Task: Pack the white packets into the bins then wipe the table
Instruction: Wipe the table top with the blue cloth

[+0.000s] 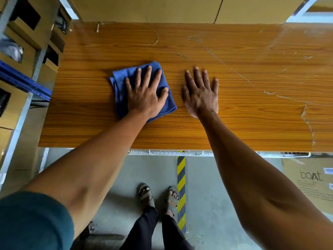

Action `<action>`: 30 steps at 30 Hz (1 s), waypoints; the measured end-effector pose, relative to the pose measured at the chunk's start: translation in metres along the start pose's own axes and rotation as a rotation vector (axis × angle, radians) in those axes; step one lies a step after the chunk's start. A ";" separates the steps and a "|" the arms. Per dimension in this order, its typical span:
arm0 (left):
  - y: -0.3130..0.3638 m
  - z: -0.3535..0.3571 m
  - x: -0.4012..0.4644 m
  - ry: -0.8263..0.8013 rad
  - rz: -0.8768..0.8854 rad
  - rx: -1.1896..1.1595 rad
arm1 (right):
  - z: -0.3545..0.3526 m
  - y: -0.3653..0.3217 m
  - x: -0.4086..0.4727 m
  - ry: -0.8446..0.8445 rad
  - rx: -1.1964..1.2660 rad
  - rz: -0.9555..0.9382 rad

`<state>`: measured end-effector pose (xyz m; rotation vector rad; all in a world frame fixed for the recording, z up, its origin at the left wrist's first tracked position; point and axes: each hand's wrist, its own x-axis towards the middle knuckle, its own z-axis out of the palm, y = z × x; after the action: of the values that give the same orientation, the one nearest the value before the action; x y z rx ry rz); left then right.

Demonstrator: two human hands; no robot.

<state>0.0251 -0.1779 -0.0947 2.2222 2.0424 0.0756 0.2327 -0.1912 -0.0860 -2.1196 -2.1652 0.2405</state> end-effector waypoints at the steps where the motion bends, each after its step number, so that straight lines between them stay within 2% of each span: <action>1: 0.003 0.003 -0.016 0.014 0.027 0.006 | -0.001 0.000 -0.001 -0.009 0.014 -0.005; 5: 0.043 0.013 -0.109 0.038 0.185 0.023 | -0.006 0.013 -0.012 -0.010 0.185 -0.047; 8: 0.066 0.013 -0.122 0.011 0.272 0.018 | -0.008 0.049 -0.033 0.012 0.126 -0.043; 12: 0.078 0.013 -0.055 0.007 0.296 -0.003 | -0.016 0.093 -0.044 0.020 0.059 0.062; 16: 0.096 0.003 0.045 -0.063 0.213 -0.042 | -0.015 0.096 -0.035 0.029 0.039 0.144; 19: 0.104 0.003 0.067 -0.077 0.191 -0.026 | -0.014 0.096 -0.034 0.031 0.054 0.132; 24: 0.117 0.017 -0.033 0.036 0.308 -0.027 | -0.013 0.100 -0.036 0.027 0.069 0.154; 26: 0.122 0.017 -0.074 0.013 0.355 0.007 | -0.015 0.100 -0.037 0.020 0.079 0.150; 30: 0.122 0.013 -0.052 -0.007 0.349 0.036 | -0.020 0.104 -0.038 0.019 0.109 0.121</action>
<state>0.1429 -0.2398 -0.0902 2.5715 1.6416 0.0625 0.3396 -0.2263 -0.0842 -2.1850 -1.9675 0.3396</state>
